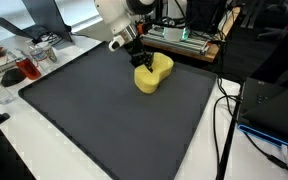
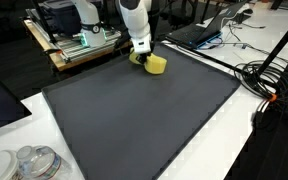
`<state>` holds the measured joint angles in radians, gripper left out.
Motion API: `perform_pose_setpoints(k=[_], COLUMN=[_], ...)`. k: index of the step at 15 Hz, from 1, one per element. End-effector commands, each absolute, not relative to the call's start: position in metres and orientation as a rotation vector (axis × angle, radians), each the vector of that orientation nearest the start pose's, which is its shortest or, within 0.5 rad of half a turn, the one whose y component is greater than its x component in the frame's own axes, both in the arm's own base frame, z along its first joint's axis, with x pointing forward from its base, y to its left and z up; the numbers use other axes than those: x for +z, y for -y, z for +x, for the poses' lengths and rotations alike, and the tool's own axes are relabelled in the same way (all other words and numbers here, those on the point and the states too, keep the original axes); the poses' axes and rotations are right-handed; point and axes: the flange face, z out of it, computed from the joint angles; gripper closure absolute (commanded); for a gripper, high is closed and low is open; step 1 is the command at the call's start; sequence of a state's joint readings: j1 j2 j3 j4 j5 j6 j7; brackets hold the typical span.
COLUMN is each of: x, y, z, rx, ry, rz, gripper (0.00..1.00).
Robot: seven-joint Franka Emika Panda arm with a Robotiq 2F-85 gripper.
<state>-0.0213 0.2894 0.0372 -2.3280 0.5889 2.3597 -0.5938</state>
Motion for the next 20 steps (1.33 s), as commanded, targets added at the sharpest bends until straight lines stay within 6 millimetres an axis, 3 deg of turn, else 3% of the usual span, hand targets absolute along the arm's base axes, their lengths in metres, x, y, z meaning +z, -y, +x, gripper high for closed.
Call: perform_pose_setpoints(k=[1, 7, 14, 20], x=[0.255, 0.336, 0.419, 0.462], y=[-0.020, -0.031, -0.046, -0.058], z=[0.492, 0.502, 0.512, 0.521], rx=[0.184, 0.169, 0.072, -0.021], ry=[0.197, 0.255, 0.305, 0.299], rz=[-2.899, -3.263, -3.526, -3.677], gripper=[0.99, 0.97, 0.97, 0.97])
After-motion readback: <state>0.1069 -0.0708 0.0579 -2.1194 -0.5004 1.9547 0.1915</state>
